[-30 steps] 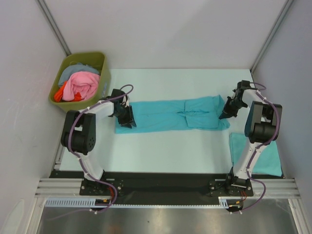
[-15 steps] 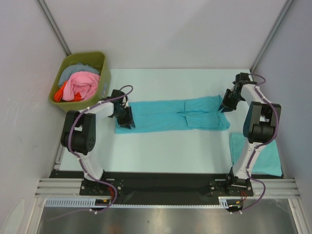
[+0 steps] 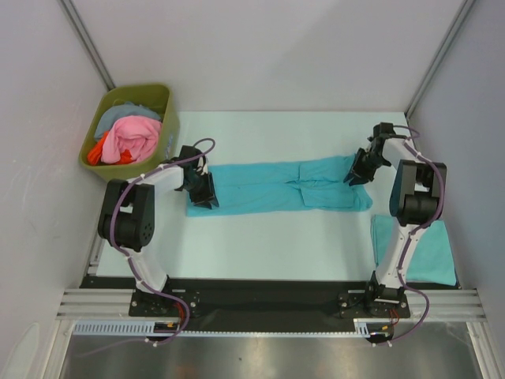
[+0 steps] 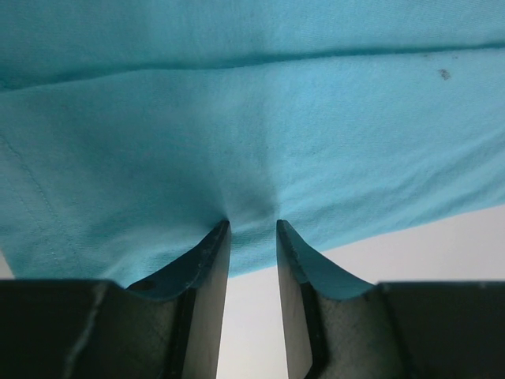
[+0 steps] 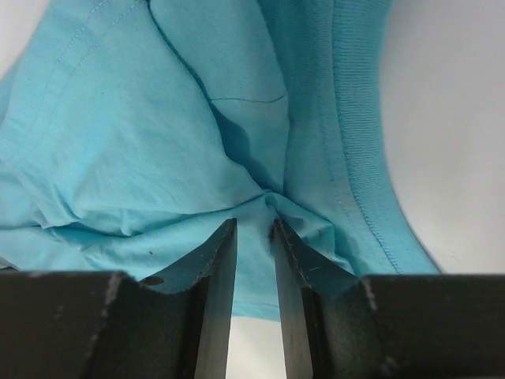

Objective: Fold and stack the t-shirts
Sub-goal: Fold the tshirt

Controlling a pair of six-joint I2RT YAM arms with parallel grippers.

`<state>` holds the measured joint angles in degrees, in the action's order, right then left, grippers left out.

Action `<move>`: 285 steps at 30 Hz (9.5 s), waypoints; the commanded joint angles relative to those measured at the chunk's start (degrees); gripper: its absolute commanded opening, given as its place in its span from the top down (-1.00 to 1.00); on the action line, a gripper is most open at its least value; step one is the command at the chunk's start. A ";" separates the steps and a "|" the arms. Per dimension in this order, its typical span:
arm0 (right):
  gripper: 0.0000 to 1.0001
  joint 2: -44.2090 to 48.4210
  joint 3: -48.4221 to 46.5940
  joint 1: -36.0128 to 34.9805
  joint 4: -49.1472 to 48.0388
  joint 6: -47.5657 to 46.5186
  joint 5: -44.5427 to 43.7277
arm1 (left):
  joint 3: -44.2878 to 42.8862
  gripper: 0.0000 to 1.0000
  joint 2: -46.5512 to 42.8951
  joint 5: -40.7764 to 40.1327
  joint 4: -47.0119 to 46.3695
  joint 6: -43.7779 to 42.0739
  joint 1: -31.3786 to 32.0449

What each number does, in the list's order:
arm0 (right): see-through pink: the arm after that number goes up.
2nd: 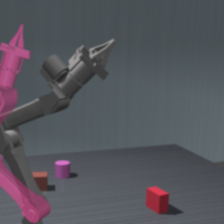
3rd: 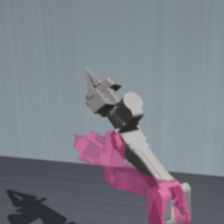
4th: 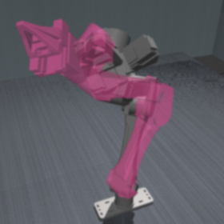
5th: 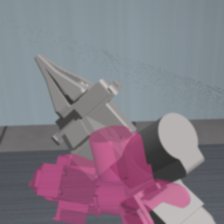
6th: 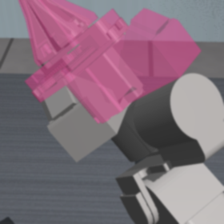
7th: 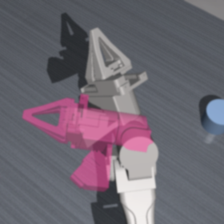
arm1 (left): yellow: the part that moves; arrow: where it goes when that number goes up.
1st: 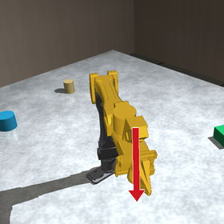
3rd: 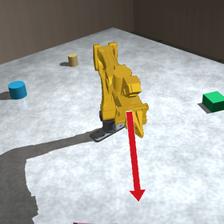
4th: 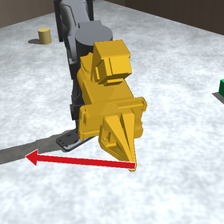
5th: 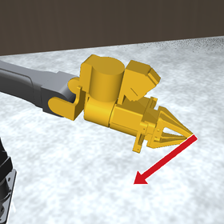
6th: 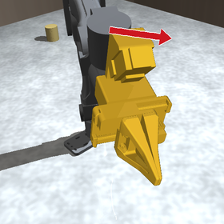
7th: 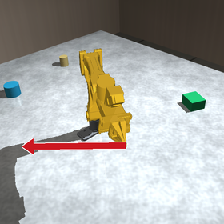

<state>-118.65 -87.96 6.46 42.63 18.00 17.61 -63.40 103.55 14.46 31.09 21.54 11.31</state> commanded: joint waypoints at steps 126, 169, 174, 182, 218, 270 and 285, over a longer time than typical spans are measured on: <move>-1.00 -30.06 -47.91 -17.71 16.34 23.92 -36.06 | -16.93 -1.00 -12.68 -18.85 10.74 -10.55 15.32; -1.00 29.36 5.86 -18.50 9.75 11.44 -22.35 | -4.48 -0.90 15.83 -2.15 9.43 -4.77 25.40; -0.99 26.28 7.72 -18.32 7.21 12.23 -22.18 | 4.31 -0.91 10.28 -2.87 6.46 3.32 33.15; -1.00 16.90 5.09 -16.75 6.06 11.27 -22.35 | -0.67 -0.90 7.11 7.24 0.39 17.11 43.70; -0.95 -27.33 -42.28 -31.24 9.76 8.38 -28.87 | -4.81 -0.96 -32.09 -9.63 6.26 3.51 22.71; -0.32 -8.34 -12.49 -5.23 -13.01 9.24 7.70 | -50.86 -0.81 31.44 8.30 -15.34 -0.64 13.03; -0.01 -14.75 -15.57 -4.44 -17.14 13.20 6.29 | -58.15 -0.47 44.72 11.55 -25.73 12.11 13.03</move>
<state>-130.45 -100.75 2.22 26.94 29.76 23.00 -117.95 145.47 24.38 7.64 29.19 24.14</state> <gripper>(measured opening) 0.531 0.752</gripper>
